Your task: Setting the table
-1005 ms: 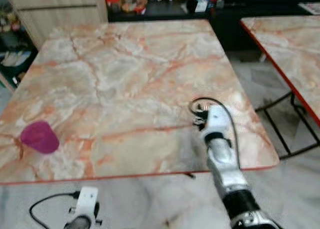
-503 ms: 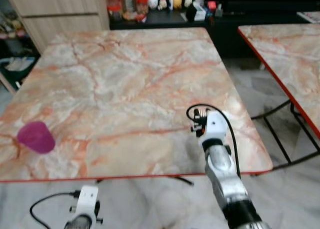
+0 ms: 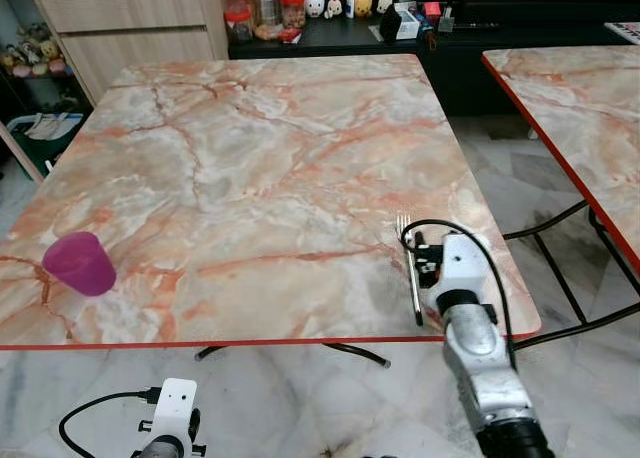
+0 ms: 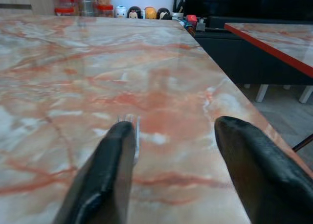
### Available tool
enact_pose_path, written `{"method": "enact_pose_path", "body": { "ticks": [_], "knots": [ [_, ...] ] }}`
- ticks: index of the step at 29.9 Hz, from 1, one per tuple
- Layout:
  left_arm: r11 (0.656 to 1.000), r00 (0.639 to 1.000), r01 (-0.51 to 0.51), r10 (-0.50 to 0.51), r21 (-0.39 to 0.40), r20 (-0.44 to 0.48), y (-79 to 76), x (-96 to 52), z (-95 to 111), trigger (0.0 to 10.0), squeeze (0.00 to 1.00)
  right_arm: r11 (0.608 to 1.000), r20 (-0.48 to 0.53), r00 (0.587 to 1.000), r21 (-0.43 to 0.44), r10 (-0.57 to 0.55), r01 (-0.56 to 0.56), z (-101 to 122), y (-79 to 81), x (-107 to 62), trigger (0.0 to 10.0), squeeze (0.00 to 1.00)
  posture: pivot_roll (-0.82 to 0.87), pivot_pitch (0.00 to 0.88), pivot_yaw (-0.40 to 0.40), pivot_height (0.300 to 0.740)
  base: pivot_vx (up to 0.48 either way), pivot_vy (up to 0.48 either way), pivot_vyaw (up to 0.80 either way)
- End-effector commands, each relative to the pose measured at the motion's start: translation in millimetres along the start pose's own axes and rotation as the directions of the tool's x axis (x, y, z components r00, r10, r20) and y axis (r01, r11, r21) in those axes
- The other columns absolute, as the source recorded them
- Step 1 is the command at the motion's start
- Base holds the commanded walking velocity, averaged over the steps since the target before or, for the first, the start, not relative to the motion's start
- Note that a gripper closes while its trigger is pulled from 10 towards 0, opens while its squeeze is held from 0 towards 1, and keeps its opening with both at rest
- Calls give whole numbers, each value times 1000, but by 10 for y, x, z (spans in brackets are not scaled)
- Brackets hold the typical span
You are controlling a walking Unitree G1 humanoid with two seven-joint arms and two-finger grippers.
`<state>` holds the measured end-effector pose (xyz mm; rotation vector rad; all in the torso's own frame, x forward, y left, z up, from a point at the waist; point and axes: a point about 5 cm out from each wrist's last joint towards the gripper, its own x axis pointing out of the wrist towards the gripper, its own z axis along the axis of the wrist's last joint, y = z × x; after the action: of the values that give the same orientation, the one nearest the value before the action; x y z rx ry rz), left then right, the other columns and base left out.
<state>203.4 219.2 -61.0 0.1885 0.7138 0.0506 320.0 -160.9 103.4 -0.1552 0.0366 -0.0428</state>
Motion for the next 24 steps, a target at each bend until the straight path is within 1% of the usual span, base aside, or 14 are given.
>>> {"method": "enact_pose_path", "body": {
  "ticks": [1, 4, 6, 7, 10, 13, 14, 20, 24],
  "knots": [
    [1000, 1000, 3, -3, 10, -23, 11, -14, -51, 10000, 0, 1000, -10, 1000, 4, 11, -11, 8, 16, 30, 10000, 0, 15, 140, 17, 740, 0, 0, 0],
    [1000, 1000, 3, -3, 11, -24, 12, -14, -51, 10000, 0, 1000, -12, 1000, 4, 12, -12, 10, 16, 31, 10000, 0, 15, 140, 17, 740, 0, 0, 0],
    [1000, 1000, 0, 0, 10, -25, 20, -16, -56, 10000, 0, 999, -30, 999, 10, 39, -38, -2, 89, 53, 10000, 0, 25, 132, 13, 740, 0, 0, 0],
    [1000, 1000, -2, 2, 10, -26, 26, -18, -59, 10000, 0, 998, -45, 997, 22, 63, -62, -21, 155, 57, 10000, 0, 26, 129, 12, 740, 0, 0, 0],
    [1000, 1000, -2, 2, 11, -27, 27, -18, -62, 10000, 0, 997, -62, 996, 34, 66, -64, -62, 207, 47, 10000, 0, 25, 124, 12, 740, 0, 0, 0],
    [1000, 1000, 3, -2, 16, -27, 27, -15, -56, 10000, 0, 995, -76, 994, 72, 79, -74, -99, 317, 20, 10000, 0, 23, 117, 15, 740, 0, 0, 0],
    [1000, 1000, 3, -3, 17, -28, 27, -15, -55, 10000, 0, 994, -77, 993, 70, 85, -80, -101, 334, 17, 10000, 0, 23, 116, 16, 740, 0, 0, 0],
    [1000, 1000, 7, -7, 24, -28, 41, -13, -50, 10000, 0, 993, -67, 993, 75, 100, -95, -79, 399, 16, 10000, 0, 22, 106, 17, 740, 0, 0, 0],
    [1000, 999, 12, -11, 27, -32, 37, -17, -62, 10000, 0, 993, -65, 993, 76, 97, -92, -69, 408, 26, 10000, 0, 19, 98, 15, 740, 0, 0, 0]
  ]
}}
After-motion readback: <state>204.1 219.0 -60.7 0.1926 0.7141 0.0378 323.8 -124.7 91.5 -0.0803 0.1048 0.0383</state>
